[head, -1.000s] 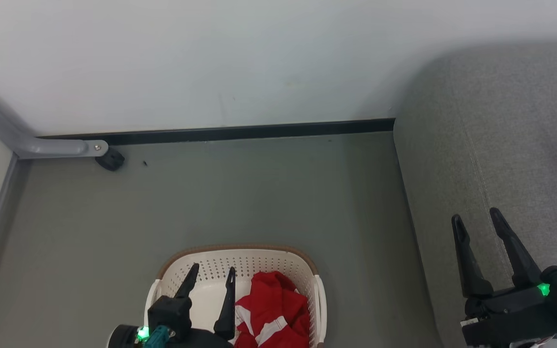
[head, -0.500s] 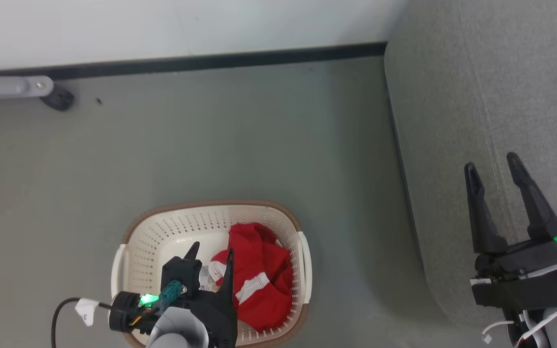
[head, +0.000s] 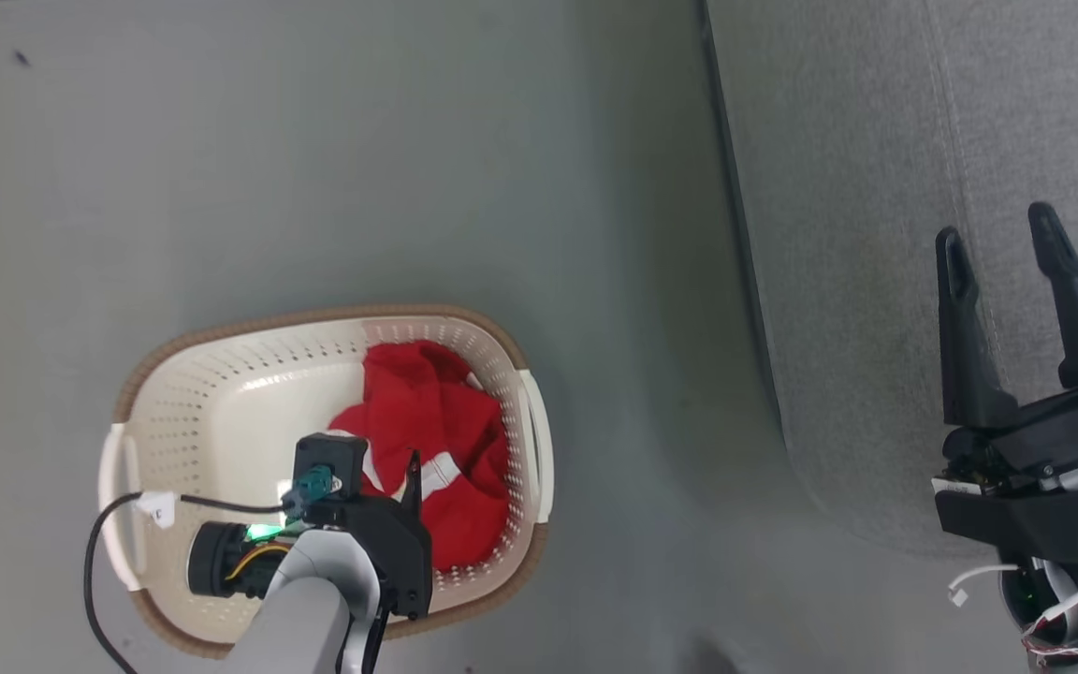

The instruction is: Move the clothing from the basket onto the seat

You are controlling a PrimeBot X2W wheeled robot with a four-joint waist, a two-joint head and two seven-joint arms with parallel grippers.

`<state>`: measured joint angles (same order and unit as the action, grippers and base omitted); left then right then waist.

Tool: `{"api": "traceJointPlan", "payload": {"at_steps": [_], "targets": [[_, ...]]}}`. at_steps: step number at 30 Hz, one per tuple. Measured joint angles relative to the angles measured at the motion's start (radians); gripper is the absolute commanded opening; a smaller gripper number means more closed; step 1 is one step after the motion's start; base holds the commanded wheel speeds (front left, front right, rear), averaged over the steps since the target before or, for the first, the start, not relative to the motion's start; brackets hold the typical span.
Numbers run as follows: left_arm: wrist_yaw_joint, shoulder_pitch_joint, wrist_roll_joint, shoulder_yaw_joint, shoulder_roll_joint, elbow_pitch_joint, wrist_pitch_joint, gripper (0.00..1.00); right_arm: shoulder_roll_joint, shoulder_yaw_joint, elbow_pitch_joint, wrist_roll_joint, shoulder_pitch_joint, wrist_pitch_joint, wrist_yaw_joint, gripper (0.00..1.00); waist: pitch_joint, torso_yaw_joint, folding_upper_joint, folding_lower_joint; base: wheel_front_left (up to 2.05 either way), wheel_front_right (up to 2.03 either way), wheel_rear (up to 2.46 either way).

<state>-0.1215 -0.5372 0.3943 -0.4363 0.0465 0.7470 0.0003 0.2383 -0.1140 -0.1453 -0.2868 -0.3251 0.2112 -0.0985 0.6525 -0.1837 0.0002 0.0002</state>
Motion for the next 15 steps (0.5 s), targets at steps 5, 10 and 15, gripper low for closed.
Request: {"api": "traceJointPlan", "payload": {"at_steps": [5, 10, 15], "targets": [[0.011, -0.056, 0.05, -0.003, 0.0, 0.051, 0.035, 1.0, -0.002, 0.0, -0.03, 0.0, -0.025, 0.001, 0.0, 1.0, 0.075, -0.03, 0.0, -0.0001, 0.0, 0.0, 0.0], [0.017, -0.12, 0.102, -0.007, 0.0, 0.092, 0.061, 1.0, -0.003, 0.003, -0.054, -0.001, -0.035, 0.001, 0.0, 1.0, 0.152, -0.056, 0.0001, -0.0001, 0.0, 0.0, 0.0], [0.017, -0.18, 0.124, -0.008, 0.0, 0.136, 0.074, 1.0, -0.005, 0.009, -0.063, -0.002, -0.054, 0.003, 0.0, 1.0, 0.227, -0.077, 0.0, 0.0, 0.0, 0.0, 0.0]]}}
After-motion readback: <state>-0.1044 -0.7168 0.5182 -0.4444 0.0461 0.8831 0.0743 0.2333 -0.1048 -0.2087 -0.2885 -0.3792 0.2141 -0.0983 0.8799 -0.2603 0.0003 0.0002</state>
